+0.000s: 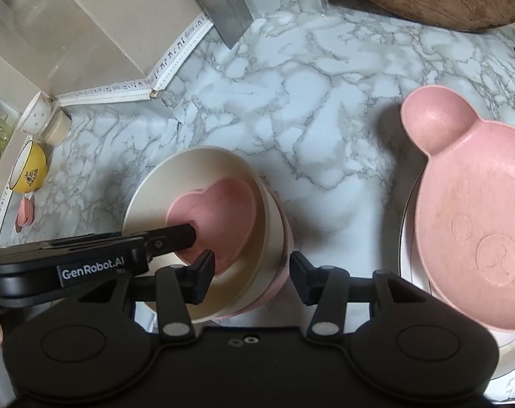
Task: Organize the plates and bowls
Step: 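Lower both grippers onto the nested bowl stack and close on its rim, then carry the bowl stack with both grippers and lower it onto the bear plate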
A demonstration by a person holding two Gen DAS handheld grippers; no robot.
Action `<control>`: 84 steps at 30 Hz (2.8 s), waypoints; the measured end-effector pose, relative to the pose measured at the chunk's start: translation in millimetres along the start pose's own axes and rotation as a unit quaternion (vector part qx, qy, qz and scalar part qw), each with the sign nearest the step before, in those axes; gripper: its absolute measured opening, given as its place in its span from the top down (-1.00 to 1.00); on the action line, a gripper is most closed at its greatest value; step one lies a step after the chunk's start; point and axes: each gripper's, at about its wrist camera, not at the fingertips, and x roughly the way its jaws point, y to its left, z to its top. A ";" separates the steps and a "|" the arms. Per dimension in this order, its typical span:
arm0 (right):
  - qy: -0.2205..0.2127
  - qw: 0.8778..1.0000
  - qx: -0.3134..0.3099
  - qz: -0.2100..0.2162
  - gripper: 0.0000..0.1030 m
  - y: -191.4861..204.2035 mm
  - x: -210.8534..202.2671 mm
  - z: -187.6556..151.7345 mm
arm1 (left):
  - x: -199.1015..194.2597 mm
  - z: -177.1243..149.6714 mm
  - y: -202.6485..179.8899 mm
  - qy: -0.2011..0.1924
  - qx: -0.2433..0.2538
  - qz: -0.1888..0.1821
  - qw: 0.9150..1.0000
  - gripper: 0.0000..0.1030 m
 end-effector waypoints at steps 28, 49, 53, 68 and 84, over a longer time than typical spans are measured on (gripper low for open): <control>-0.056 0.998 0.003 -0.035 0.42 3.2 -35.0 -8.9 | -29.7 -4.9 -17.9 -0.026 0.016 0.009 1.000 0.48; -0.105 0.992 0.041 -0.060 0.44 -74.0 -103.3 -2.9 | -35.9 10.6 -125.1 -0.042 0.083 -0.014 0.996 0.48; -0.110 0.990 0.055 -0.067 0.44 -103.4 -115.2 -4.5 | -22.2 11.4 -159.1 -0.038 0.097 -0.018 0.994 0.48; -0.097 0.988 0.090 -0.077 0.44 -180.5 -125.2 -9.6 | 25.4 5.4 -237.9 -0.005 0.129 -0.024 0.991 0.48; -0.070 0.989 0.102 -0.077 0.44 -200.0 -107.4 -10.4 | 57.6 -1.8 -248.2 0.024 0.135 -0.010 0.991 0.48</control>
